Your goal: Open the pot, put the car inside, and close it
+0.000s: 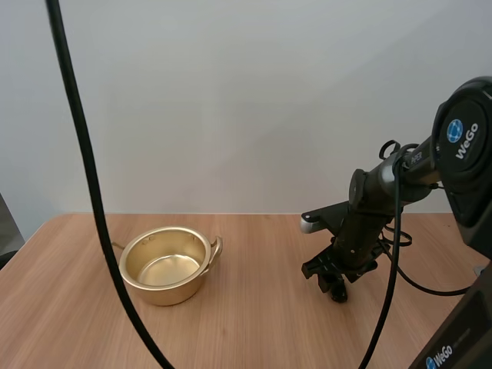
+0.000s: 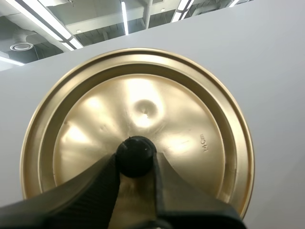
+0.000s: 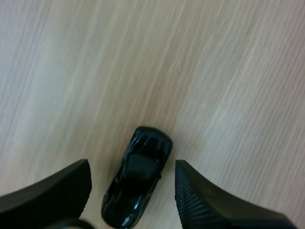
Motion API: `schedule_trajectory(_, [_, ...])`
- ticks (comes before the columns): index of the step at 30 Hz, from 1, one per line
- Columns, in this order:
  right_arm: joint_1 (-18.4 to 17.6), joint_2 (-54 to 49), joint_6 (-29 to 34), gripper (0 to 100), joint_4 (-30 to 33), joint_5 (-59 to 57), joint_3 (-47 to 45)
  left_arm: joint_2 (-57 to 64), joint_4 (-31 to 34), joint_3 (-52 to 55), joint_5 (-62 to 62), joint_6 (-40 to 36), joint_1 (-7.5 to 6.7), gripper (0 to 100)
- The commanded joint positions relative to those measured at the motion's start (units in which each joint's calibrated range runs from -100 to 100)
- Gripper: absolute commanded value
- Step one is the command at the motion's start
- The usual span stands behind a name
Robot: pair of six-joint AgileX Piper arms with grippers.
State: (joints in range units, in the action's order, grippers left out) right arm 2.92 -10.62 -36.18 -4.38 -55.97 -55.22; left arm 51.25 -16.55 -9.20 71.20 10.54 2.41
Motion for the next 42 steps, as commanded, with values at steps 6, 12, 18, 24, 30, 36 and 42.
schedule_trajectory(6, [-0.02, 0.15, 0.03, 85, 0.11, 2.15, -0.07, 0.03, -0.08, -0.04, -0.15, 0.02, 0.02, 0])
schedule_trajectory(12, [-0.02, 3.23, -0.52, 85, 0.43, 3.26, -0.07, 0.03, -0.08, -0.04, -0.16, 0.12, 0.02, 0])
schedule_trajectory(18, [-0.02, 4.38, -0.94, 82, 0.94, 4.83, -0.07, 0.03, -0.08, -0.04, -0.16, 0.34, 0.02, 0])
schedule_trajectory(24, [-0.02, 4.38, -0.94, 76, 1.59, 6.54, -0.07, 0.03, -0.08, -0.04, -0.16, 0.34, 0.02, 0])
schedule_trajectory(30, [-0.02, 4.38, -0.94, 41, 2.17, 7.30, -0.07, 0.03, -0.08, -0.04, -0.16, 0.34, 0.02, 0])
schedule_trajectory(36, [-0.02, 4.38, -0.83, 0, 2.71, 7.47, -0.07, 0.03, -0.08, -0.04, -0.16, 0.34, 0.02, 0])
schedule_trajectory(42, [-0.02, 4.38, -0.83, 0, 2.98, 7.47, -0.07, 0.03, -0.08, -0.04, -0.16, 0.34, 0.02, 0])
